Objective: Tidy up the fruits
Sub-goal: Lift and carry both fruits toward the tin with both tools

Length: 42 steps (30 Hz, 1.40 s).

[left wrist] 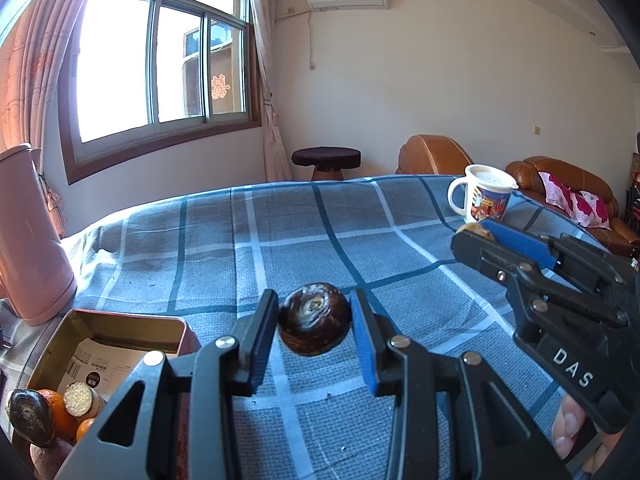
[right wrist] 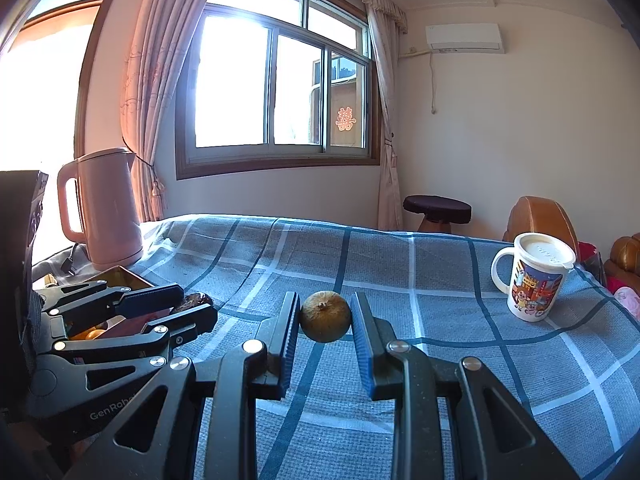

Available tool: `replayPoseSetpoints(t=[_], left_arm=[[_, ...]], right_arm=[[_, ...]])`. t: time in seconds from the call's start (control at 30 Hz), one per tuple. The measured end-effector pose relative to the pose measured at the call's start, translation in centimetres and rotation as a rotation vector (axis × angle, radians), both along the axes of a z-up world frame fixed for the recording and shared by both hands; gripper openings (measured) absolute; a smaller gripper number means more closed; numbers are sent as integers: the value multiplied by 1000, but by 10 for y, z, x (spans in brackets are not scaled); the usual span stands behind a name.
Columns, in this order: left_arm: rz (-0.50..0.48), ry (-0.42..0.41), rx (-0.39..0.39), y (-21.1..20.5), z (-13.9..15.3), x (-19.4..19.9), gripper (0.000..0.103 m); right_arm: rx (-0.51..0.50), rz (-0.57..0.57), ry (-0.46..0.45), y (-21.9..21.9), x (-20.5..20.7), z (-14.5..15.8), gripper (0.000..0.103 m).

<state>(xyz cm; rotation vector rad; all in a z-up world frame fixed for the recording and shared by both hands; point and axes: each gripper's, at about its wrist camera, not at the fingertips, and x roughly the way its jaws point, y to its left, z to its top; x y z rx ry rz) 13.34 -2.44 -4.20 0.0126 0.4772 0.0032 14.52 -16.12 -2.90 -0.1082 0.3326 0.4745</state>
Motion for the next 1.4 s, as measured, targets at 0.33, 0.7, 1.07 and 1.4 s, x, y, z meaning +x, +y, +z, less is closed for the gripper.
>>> replayPoseSetpoints(t=[0.33,0.7,1.07,1.4], left_arm=[[16,-40,0,0,3,-8,38],[23,-81,18,-1,6,-18,38],[19,-103,24,-2,8,-29,38],[9,-120,21,1,10,-43,38]], right_arm=[[8,4,-18,-2,-5,1,28],[18,13,-44,-4,-12,4,28],[18,25,-52,-5,-18,5,28],[-11,44,-66,3,-26,4,28]])
